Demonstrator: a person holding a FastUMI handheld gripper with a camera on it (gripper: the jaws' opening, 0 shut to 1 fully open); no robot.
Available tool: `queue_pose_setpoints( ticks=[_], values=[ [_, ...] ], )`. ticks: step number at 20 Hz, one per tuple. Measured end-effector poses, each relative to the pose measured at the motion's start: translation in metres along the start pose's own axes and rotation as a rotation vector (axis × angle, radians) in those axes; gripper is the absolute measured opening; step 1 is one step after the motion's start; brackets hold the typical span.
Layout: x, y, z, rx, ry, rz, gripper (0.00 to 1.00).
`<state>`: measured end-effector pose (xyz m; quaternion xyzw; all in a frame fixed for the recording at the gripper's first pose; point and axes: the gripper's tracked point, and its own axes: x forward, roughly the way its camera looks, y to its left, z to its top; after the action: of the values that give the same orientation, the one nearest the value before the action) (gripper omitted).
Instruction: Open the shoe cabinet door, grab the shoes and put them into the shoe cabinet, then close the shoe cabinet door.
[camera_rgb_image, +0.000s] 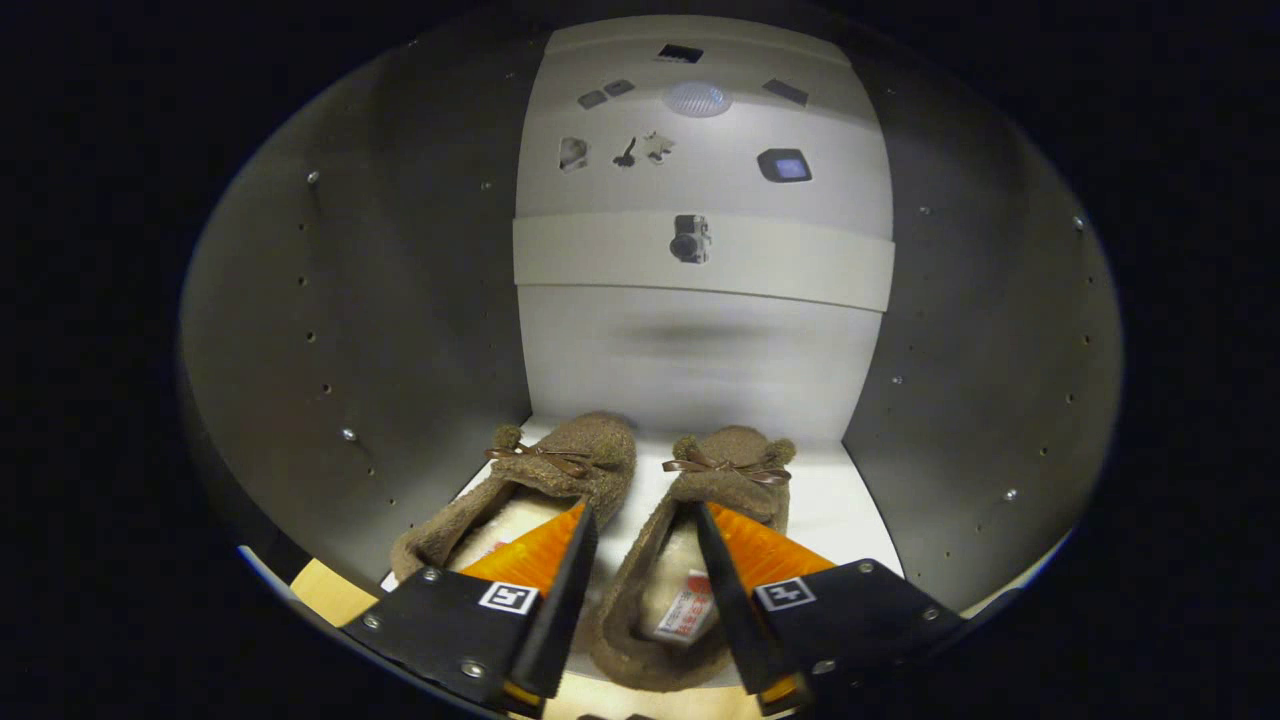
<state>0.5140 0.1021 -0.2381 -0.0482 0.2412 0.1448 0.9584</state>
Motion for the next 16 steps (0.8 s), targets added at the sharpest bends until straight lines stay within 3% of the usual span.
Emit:
queue_pose_setpoints(
  ticks=[4, 10, 16],
  values=[
    [-0.042, 0.007, 0.01, 0.126, -0.036, -0.03, 0.92],
    [-0.136, 0.023, 0.015, 0.183, -0.11, -0.1, 0.94],
    [-0.254, 0.03, -0.012, 0.212, -0.127, -0.188, 0.94]
  ],
)
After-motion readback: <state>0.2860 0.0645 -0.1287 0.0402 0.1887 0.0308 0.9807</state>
